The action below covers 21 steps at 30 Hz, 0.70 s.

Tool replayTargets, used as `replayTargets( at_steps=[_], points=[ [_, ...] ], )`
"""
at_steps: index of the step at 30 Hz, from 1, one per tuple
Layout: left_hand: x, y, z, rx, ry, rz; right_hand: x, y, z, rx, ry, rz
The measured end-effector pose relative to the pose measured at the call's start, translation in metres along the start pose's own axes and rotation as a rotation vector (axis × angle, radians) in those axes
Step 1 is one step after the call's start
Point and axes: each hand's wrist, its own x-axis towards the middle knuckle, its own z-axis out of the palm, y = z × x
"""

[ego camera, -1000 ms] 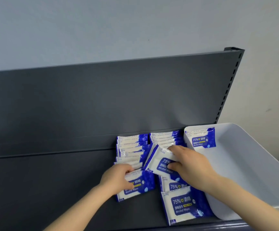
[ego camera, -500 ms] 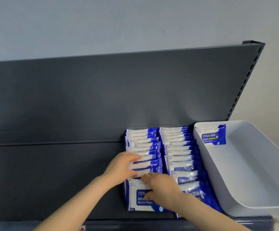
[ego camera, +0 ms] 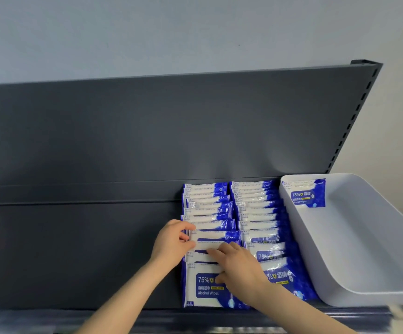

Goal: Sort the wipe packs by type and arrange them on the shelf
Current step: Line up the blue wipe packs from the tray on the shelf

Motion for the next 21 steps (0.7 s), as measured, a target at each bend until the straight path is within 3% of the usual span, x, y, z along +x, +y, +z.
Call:
replayTargets(
  at_steps=[10,21],
  points=[
    [-0.014,-0.016,0.004,-0.06,0.079,-0.028,-0.015,0.005,0.008,-0.005,0.032,0.029],
    [-0.003,-0.003,0.01,-0.049,0.051,-0.082,-0.018,0.019,-0.01,0.062,0.069,-0.013]
  ],
)
